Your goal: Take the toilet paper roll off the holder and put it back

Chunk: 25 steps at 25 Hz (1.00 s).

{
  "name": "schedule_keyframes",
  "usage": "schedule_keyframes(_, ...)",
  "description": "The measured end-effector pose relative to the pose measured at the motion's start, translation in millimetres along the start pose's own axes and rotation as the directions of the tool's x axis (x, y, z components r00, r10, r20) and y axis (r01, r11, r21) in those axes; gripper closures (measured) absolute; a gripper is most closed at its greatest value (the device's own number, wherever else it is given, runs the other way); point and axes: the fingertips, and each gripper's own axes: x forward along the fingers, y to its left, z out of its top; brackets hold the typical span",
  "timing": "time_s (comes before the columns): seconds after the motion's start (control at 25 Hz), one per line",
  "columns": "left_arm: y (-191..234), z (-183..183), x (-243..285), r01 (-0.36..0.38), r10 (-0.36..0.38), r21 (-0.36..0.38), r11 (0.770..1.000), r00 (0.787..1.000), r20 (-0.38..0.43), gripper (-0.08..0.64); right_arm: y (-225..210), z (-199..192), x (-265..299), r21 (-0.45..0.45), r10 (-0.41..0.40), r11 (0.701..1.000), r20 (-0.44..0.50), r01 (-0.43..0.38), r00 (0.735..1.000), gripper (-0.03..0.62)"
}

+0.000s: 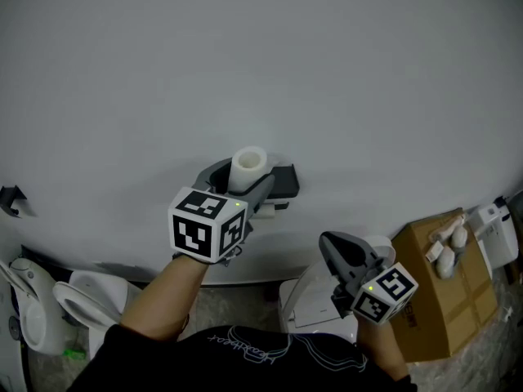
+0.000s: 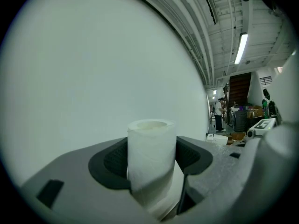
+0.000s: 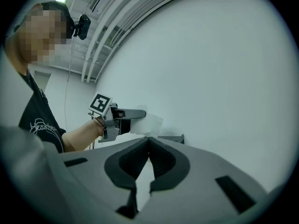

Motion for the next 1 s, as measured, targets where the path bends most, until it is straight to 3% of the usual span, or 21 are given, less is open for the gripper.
schedule_keyframes(0.4, -35.3, -11.7, -57.1, 0.128, -0.128, -0.038, 0.991, 0.992, 0.019, 0.273, 28.8, -9.3, -10.3, 0.016, -0.011, 1.0, -0.014, 0.011, 1.0, 0.588)
schedule_keyframes(0.64, -48.4, -47.6, -87.2, 0.183, -0.183, -0.068, 0.981, 0.983, 0.006, 0.273, 50.2, -14.3, -17.7, 0.012, -0.028, 1.0, -0.018, 0.028, 0.999, 0.588)
schedule_keyframes(1.0, -62.1, -84.4, -136.1, 0.206, -0.21, -0.099, 0.973, 0.977, -0.025, 0.273, 82.7, -23.9, -30.1, 0.03, -0.036, 0.999, -0.01, 0.036, 0.999, 0.588)
